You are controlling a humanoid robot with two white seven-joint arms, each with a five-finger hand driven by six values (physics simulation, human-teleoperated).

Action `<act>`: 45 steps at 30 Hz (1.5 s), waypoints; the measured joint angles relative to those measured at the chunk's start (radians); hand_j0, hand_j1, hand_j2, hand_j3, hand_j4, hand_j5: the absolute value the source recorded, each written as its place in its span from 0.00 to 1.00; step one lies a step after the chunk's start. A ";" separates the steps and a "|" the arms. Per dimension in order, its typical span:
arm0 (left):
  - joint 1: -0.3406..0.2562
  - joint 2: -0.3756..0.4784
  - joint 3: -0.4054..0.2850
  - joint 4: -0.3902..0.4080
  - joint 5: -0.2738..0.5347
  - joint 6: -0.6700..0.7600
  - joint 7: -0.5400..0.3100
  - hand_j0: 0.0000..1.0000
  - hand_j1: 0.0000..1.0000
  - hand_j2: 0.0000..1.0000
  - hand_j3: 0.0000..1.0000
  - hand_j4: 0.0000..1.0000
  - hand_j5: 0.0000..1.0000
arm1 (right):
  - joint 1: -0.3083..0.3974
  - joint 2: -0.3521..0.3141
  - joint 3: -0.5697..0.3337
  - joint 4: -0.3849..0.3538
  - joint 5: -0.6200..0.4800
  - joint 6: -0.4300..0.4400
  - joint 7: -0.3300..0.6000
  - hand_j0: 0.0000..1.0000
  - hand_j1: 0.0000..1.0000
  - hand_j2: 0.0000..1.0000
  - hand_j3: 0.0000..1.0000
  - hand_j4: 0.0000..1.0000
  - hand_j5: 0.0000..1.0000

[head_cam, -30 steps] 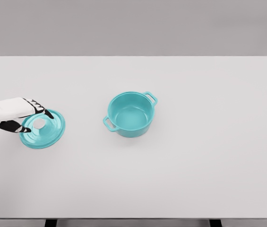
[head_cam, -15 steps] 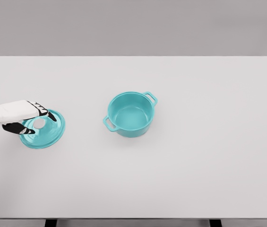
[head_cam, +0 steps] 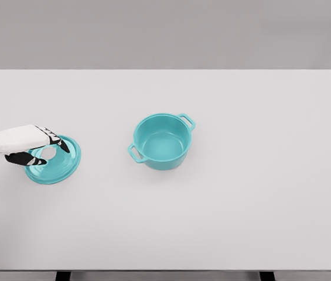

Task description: Cover the pot with left arm

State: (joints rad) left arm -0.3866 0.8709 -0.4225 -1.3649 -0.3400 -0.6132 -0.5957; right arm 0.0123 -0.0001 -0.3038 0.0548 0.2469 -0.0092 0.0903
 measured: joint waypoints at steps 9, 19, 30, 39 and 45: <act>0.002 -0.009 0.000 0.008 -0.015 0.000 0.000 0.65 0.65 0.65 0.65 0.65 0.65 | 0.000 0.000 0.000 0.000 0.000 0.000 0.000 1.00 1.00 1.00 1.00 1.00 1.00; 0.002 -0.010 0.002 0.008 -0.016 0.000 0.000 0.55 0.55 0.55 0.55 0.55 0.55 | 0.000 0.000 0.000 0.000 0.000 0.000 0.000 1.00 1.00 1.00 1.00 1.00 1.00; -0.015 0.000 0.013 -0.005 -0.013 0.000 0.000 0.52 0.52 0.52 0.52 0.52 0.52 | 0.000 0.000 0.000 0.000 0.000 0.000 0.000 1.00 1.00 1.00 1.00 1.00 1.00; -0.066 0.015 0.012 -0.039 -0.011 0.000 0.001 0.53 0.53 0.53 0.53 0.53 0.53 | 0.000 0.000 0.000 0.000 0.000 0.000 0.000 1.00 1.00 1.00 1.00 1.00 1.00; -0.100 0.030 0.007 -0.086 -0.012 0.000 0.002 0.53 0.53 0.53 0.53 0.53 0.53 | 0.000 0.000 0.000 0.000 0.000 0.000 0.000 1.00 1.00 1.00 1.00 1.00 1.00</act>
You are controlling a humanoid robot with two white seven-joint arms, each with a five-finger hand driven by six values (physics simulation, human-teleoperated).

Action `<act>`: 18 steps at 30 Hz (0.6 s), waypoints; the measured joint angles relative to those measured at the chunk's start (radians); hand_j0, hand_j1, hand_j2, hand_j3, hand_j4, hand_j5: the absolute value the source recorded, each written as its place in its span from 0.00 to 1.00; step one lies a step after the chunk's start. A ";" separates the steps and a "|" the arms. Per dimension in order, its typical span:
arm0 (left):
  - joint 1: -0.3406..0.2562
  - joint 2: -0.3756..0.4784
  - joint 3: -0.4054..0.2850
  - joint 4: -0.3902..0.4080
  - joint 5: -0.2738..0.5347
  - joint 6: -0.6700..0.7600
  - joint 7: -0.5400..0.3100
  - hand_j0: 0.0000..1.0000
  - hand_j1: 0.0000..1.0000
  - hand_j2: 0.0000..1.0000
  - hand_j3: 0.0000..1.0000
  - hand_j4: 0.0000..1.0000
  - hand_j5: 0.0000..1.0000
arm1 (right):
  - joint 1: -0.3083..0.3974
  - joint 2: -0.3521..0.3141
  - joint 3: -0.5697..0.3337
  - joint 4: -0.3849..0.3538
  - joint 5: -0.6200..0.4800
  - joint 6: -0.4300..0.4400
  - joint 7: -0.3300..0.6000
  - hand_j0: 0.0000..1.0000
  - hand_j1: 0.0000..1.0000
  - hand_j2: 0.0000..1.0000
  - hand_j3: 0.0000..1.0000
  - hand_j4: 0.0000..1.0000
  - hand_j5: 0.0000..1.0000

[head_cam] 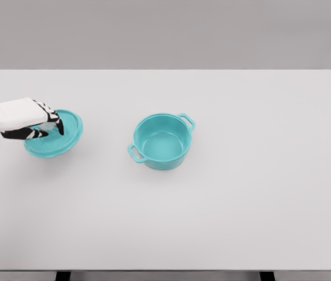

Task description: Cover the pot with left arm

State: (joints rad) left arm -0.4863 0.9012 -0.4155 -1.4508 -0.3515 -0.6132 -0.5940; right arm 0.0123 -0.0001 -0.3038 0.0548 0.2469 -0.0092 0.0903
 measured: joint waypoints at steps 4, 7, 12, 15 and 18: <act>-0.006 0.005 -0.002 -0.025 -0.002 0.000 0.000 0.53 0.53 0.53 0.53 0.53 0.53 | 0.000 0.000 0.000 0.000 0.000 0.000 0.000 1.00 1.00 1.00 1.00 1.00 1.00; -0.017 0.006 -0.002 -0.043 -0.003 0.000 0.000 0.53 0.53 0.53 0.53 0.53 0.53 | 0.000 0.000 0.000 0.000 0.000 0.000 0.000 1.00 1.00 1.00 1.00 1.00 1.00; -0.038 0.004 -0.004 -0.070 -0.014 0.000 0.000 0.53 0.53 0.53 0.53 0.53 0.53 | 0.000 0.000 0.000 0.000 0.000 0.000 0.000 1.00 1.00 1.00 1.00 1.00 1.00; -0.046 -0.001 -0.005 -0.086 -0.020 0.000 0.000 0.53 0.53 0.53 0.53 0.53 0.53 | 0.000 0.000 0.000 0.000 0.000 0.000 0.000 1.00 1.00 1.00 1.00 1.00 1.00; -0.048 -0.004 -0.005 -0.093 -0.024 0.000 0.000 0.52 0.52 0.52 0.52 0.52 0.52 | 0.000 0.000 0.000 0.000 0.000 0.000 0.000 1.00 1.00 1.00 1.00 1.00 1.00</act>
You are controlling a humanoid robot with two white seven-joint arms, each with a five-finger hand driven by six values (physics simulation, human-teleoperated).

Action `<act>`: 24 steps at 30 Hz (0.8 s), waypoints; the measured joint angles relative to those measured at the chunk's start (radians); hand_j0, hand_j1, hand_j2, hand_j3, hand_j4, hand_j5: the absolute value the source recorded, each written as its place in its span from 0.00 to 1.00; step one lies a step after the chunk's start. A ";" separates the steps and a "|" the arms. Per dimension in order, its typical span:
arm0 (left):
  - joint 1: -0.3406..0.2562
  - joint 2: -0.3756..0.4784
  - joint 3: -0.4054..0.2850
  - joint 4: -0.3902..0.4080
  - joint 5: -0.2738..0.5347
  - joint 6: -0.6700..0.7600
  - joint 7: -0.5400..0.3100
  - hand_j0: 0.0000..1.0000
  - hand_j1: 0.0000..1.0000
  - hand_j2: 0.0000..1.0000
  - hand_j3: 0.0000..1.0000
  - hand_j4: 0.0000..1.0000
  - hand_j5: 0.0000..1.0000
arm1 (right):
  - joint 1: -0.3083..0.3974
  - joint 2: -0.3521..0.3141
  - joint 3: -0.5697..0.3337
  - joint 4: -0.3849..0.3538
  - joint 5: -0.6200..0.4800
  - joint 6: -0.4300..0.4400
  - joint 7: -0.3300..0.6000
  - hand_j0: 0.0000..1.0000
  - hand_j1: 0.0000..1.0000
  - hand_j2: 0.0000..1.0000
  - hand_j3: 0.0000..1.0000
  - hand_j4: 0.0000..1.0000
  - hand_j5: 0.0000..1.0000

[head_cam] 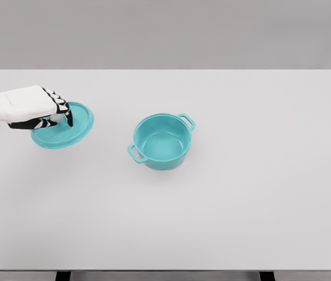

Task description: Cover the pot with left arm

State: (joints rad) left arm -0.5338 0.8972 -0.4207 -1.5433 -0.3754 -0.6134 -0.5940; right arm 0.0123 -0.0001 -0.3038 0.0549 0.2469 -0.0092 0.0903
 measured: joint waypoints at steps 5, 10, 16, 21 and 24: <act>-0.011 -0.009 0.000 -0.015 -0.013 0.000 0.000 0.52 0.52 0.52 0.52 0.52 0.52 | -0.002 0.000 0.000 0.000 0.000 0.000 0.000 1.00 1.00 1.00 1.00 1.00 1.00; -0.026 -0.043 0.000 -0.019 -0.036 0.000 0.000 0.52 0.52 0.52 0.52 0.52 0.52 | 0.000 0.000 0.000 0.000 0.000 0.000 0.000 1.00 1.00 1.00 1.00 1.00 1.00; -0.038 -0.076 0.000 -0.027 -0.055 0.000 0.000 0.52 0.52 0.52 0.52 0.52 0.52 | 0.000 0.000 0.000 0.000 0.000 0.000 0.000 1.00 1.00 1.00 1.00 1.00 1.00; -0.049 -0.109 0.000 -0.032 -0.064 0.000 0.000 0.52 0.52 0.52 0.52 0.52 0.52 | 0.000 0.000 0.000 0.000 0.000 0.000 0.000 1.00 1.00 1.00 1.00 1.00 1.00; -0.057 -0.128 -0.001 -0.033 -0.072 0.000 0.000 0.52 0.52 0.52 0.52 0.52 0.52 | -0.002 0.000 0.000 0.000 0.000 0.000 0.000 1.00 1.00 1.00 1.00 1.00 1.00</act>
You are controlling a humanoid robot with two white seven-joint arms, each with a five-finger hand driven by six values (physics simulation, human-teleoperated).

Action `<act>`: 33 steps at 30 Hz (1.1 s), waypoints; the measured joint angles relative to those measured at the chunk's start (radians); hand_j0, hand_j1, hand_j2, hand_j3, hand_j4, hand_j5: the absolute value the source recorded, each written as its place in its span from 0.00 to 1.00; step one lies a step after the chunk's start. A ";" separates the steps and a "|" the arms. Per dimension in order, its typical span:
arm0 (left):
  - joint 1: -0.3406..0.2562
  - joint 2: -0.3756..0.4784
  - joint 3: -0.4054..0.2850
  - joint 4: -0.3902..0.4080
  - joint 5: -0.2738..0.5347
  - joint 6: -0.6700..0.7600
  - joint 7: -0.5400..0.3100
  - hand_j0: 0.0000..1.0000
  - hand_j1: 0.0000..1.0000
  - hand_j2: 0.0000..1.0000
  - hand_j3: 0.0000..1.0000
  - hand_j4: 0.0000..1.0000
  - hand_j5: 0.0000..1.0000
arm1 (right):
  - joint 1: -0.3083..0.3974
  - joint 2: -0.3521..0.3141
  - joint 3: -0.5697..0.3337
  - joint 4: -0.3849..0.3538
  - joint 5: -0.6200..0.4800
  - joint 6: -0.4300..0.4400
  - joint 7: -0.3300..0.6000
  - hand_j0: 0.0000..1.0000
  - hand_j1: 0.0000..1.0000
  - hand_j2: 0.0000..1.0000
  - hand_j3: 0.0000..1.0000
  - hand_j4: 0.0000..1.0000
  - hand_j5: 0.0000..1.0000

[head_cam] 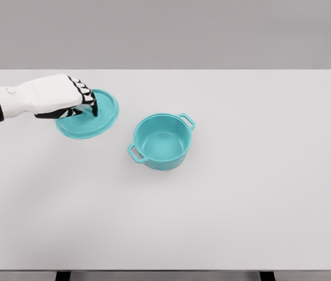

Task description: Cover the pot with left arm

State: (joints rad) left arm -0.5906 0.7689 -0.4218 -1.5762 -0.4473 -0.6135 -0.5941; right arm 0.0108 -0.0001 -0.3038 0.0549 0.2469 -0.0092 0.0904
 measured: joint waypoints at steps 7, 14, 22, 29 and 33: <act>-0.008 -0.068 -0.001 0.002 -0.036 0.000 0.000 0.52 0.52 0.52 0.52 0.52 0.52 | 0.000 0.000 0.000 0.000 0.000 0.000 0.000 1.00 1.00 1.00 1.00 1.00 1.00; -0.014 -0.129 -0.008 0.003 -0.049 0.000 0.000 0.49 0.49 0.49 0.49 0.49 0.49 | 0.002 0.000 0.000 0.000 0.000 0.000 0.000 1.00 1.00 1.00 1.00 1.00 1.00; -0.015 -0.182 -0.016 0.002 -0.073 0.000 0.000 0.50 0.50 0.50 0.50 0.50 0.50 | 0.002 0.000 0.000 0.000 0.000 0.000 0.000 1.00 1.00 1.00 1.00 1.00 1.00; -0.015 -0.240 -0.023 0.006 -0.107 0.000 0.001 0.50 0.50 0.50 0.50 0.50 0.50 | 0.002 0.000 0.000 0.000 0.000 0.000 0.000 1.00 1.00 1.00 1.00 1.00 1.00; -0.017 -0.263 -0.041 0.010 -0.126 0.000 0.001 0.49 0.49 0.49 0.49 0.49 0.49 | 0.002 0.000 0.000 0.000 0.000 0.000 0.000 1.00 1.00 1.00 1.00 1.00 1.00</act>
State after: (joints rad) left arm -0.6075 0.5059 -0.4628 -1.5662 -0.5728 -0.6138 -0.5930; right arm 0.0123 -0.0001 -0.3038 0.0549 0.2469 -0.0092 0.0904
